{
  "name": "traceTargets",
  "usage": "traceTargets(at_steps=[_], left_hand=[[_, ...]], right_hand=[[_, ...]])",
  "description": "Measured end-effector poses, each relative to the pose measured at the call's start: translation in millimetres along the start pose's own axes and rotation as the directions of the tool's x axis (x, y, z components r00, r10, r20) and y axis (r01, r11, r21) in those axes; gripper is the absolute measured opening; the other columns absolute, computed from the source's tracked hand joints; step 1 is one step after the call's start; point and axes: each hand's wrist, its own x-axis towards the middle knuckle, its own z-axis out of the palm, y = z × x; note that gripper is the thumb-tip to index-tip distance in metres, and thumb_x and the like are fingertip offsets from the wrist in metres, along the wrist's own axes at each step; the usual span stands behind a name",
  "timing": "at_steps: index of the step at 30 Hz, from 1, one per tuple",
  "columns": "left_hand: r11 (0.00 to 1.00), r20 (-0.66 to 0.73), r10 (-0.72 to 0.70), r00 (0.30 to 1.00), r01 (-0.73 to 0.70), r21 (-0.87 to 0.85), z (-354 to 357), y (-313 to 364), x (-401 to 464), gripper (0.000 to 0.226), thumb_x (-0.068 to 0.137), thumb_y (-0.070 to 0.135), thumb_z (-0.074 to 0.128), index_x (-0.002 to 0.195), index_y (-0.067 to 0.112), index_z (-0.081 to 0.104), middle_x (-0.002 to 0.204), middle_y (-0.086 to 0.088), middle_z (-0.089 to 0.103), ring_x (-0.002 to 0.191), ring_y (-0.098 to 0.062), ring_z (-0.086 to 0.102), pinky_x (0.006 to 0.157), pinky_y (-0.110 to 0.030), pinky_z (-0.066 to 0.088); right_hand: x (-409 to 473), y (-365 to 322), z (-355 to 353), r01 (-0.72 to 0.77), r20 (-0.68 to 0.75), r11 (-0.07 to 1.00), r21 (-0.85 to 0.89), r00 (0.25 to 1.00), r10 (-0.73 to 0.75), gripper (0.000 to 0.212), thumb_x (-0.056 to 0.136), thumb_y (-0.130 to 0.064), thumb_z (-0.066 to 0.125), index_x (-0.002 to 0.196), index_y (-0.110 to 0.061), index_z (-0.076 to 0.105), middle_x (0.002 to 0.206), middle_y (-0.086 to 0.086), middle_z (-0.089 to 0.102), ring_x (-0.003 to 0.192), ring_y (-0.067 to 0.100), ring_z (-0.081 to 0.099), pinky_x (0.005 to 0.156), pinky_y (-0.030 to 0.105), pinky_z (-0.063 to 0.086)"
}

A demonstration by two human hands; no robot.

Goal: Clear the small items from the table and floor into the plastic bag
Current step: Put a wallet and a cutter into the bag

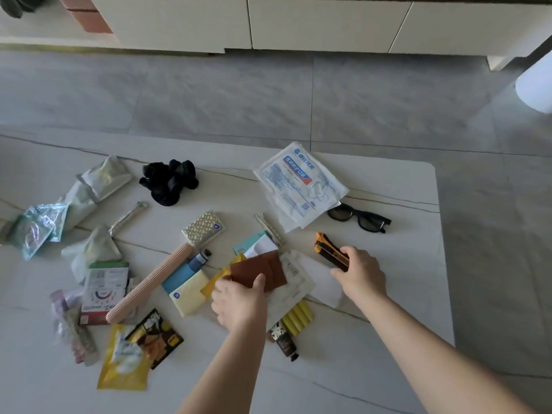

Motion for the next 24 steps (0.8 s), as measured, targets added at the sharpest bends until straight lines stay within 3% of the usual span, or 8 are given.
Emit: traceTargets(at_steps=[4,8,13,18,21,24], left_hand=[[0.999,-0.003,0.039,0.999,-0.039,-0.016,6,-6,11,0.074,0.075,0.051,0.071,0.124,0.008,0.038,0.126,-0.013,0.048,0.121,-0.032,0.043,0.103,-0.046,0.039],[0.995,0.040,0.103,0.994,-0.102,-0.018,2,-7,15,0.069,0.073,0.056,0.070,0.118,0.009,0.046,0.118,-0.010,0.051,0.115,-0.030,0.048,0.100,-0.046,0.043],[0.986,0.141,0.166,0.976,-0.162,-0.043,-8,-15,7,0.065,0.074,0.063,0.064,0.116,0.013,0.055,0.108,-0.005,0.055,0.105,-0.025,0.054,0.092,-0.043,0.050],[0.957,0.233,0.254,0.939,-0.279,0.082,-12,-22,-11,0.055,0.084,0.055,0.058,0.121,0.014,0.052,0.117,-0.004,0.047,0.117,-0.022,0.040,0.099,-0.036,0.039],[0.924,0.195,0.317,0.928,-0.348,0.157,-9,-26,-14,0.056,0.083,0.055,0.058,0.123,0.016,0.050,0.127,-0.003,0.045,0.120,-0.023,0.037,0.100,-0.036,0.038],[0.906,0.155,0.320,0.935,-0.350,0.238,-6,-28,-10,0.059,0.082,0.059,0.056,0.122,0.016,0.049,0.130,-0.003,0.044,0.121,-0.024,0.038,0.099,-0.037,0.039]], right_hand=[[10,-1,9,-0.023,-0.067,0.999,-0.026,0.998,0.021,0.046,0.090,-0.031,0.059,0.132,-0.022,0.046,0.129,0.005,0.051,0.119,0.026,0.046,0.095,0.041,0.042],[11,-3,10,0.052,-0.064,0.997,-0.052,0.996,-0.056,0.046,0.089,-0.030,0.060,0.130,-0.014,0.049,0.122,0.011,0.051,0.113,0.028,0.049,0.091,0.038,0.045],[-5,-6,4,0.080,-0.058,0.993,0.086,0.995,-0.075,0.034,0.089,-0.025,0.058,0.119,-0.010,0.052,0.108,0.008,0.047,0.085,0.023,0.051,0.070,0.030,0.043],[-25,-6,8,0.097,-0.030,0.983,0.154,0.995,-0.094,0.033,0.089,-0.027,0.058,0.119,-0.014,0.054,0.107,0.006,0.050,0.097,0.023,0.052,0.073,0.029,0.042],[-34,-7,19,0.157,-0.019,0.981,0.110,0.988,-0.155,0.033,0.088,-0.030,0.060,0.119,-0.020,0.057,0.105,0.002,0.050,0.099,0.023,0.050,0.075,0.029,0.043],[-40,-6,32,0.203,-0.079,0.979,-0.004,0.976,-0.203,0.041,0.087,-0.035,0.061,0.126,-0.024,0.055,0.120,0.003,0.051,0.109,0.025,0.049,0.085,0.034,0.044]])
